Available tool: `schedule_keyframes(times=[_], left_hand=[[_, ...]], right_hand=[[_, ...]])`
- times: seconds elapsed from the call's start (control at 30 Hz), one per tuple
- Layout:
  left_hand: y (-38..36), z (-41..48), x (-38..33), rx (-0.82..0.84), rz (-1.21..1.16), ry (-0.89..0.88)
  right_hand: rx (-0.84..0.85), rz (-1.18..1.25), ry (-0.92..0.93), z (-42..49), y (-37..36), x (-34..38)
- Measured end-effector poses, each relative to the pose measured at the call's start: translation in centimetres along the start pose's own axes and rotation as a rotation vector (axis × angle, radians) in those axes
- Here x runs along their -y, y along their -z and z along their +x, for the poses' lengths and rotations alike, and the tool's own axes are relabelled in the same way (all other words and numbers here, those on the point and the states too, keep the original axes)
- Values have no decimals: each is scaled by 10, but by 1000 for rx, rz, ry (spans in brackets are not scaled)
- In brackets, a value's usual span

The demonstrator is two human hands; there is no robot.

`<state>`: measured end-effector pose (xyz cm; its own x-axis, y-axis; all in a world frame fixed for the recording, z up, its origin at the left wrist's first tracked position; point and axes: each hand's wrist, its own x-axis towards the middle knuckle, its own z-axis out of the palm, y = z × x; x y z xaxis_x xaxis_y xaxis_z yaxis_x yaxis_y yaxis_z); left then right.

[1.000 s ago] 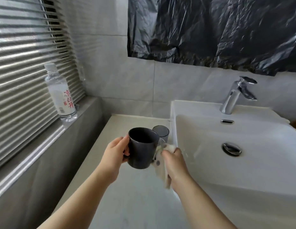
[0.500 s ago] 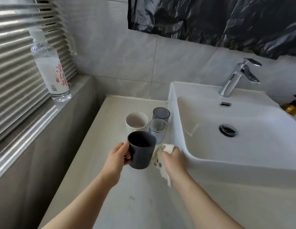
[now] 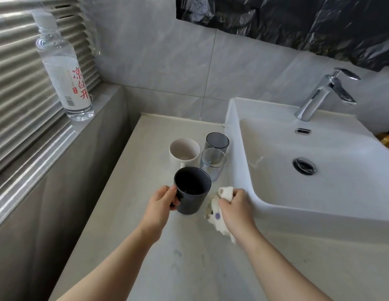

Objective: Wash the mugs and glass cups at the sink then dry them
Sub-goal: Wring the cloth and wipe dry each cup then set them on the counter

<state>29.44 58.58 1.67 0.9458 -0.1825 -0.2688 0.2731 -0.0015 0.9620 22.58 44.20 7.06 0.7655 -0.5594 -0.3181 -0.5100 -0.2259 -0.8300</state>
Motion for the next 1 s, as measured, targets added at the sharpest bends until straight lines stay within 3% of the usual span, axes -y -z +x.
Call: schedule_keyframes(times=[0.27, 0.6, 0.7, 0.77, 0.83, 0.93, 1.0], left_hand=[[-9, 5, 8, -7, -64, 11], [-12, 27, 3, -66, 35, 23], [-12, 21, 0, -244, 243, -36], [-9, 13, -1, -399, 387, -72], [-9, 6, 1, -320, 405, 13], [-12, 0, 10, -29, 423, 235], [-14, -2, 16, 40, 522, 275]], right_hand=[[17, 19, -15, -1, 2, -2], [17, 64, -3, 1, 5, -7], [-34, -92, 114, 1, 4, -9], [-45, -416, 278, 0, 3, -15], [89, -688, 390, 4, -3, -24], [405, -613, 318, 12, -14, -38], [315, -523, 296, 17, -15, -51]])
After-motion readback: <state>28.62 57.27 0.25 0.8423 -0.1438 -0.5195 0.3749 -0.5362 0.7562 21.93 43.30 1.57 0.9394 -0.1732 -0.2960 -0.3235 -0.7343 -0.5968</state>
